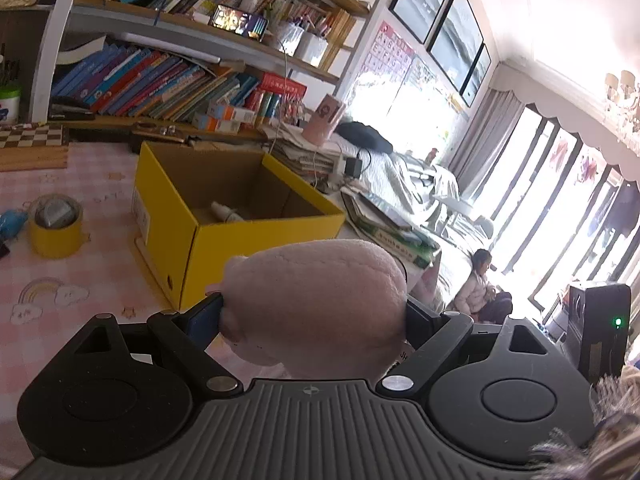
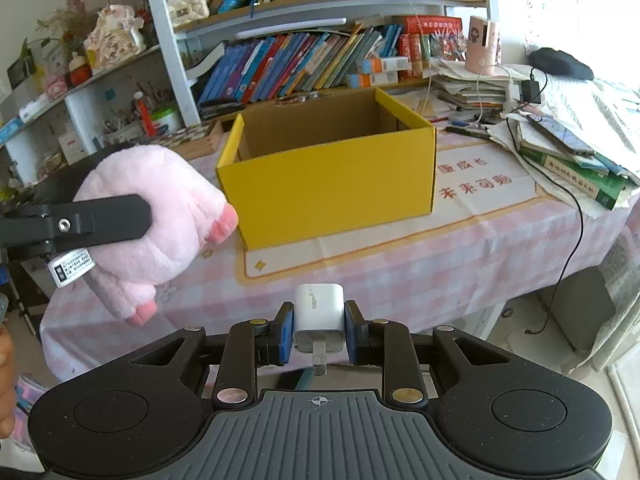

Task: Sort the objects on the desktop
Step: 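Lift and carry the charger and pink pig toward the yellow box, then lower the charger and pig into the yellow box and open both grippers, then withdraw both tools up out of the yellow box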

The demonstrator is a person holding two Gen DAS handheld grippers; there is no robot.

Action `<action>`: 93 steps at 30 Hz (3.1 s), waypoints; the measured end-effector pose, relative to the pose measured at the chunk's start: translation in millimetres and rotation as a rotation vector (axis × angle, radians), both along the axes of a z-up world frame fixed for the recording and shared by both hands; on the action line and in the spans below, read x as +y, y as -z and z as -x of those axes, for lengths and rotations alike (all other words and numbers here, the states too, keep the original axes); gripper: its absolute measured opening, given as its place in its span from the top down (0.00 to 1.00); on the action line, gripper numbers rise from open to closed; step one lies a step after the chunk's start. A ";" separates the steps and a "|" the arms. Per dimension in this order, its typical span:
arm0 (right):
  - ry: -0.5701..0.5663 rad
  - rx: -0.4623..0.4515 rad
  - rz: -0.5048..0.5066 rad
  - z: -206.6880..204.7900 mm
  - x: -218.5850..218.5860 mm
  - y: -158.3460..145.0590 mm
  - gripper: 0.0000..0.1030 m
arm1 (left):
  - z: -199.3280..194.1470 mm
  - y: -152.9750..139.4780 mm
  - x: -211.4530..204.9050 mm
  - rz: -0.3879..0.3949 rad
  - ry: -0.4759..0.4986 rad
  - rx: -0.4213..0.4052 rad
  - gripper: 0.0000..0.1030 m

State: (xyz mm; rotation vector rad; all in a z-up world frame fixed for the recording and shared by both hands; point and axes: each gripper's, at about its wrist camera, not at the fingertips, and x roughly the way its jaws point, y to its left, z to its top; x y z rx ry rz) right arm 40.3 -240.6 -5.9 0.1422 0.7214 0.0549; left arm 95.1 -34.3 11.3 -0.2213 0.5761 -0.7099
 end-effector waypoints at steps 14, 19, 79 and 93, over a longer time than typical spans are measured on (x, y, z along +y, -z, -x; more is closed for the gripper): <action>0.025 -0.114 0.001 -66.7 -14.0 -30.6 0.76 | -64.9 -20.3 -10.7 0.016 -0.007 -0.104 0.14; 0.007 -0.161 0.017 -96.9 -17.6 -42.7 0.76 | -94.3 -30.7 -21.0 0.014 0.000 -0.156 0.14; -0.375 0.097 0.314 -281.0 -30.0 -4.1 0.51 | -207.1 11.3 -91.1 -0.488 0.128 -0.190 0.03; -0.109 -0.129 0.168 -196.5 -58.2 -54.5 0.12 | -142.7 -33.8 -57.3 -0.276 -0.029 -0.253 0.00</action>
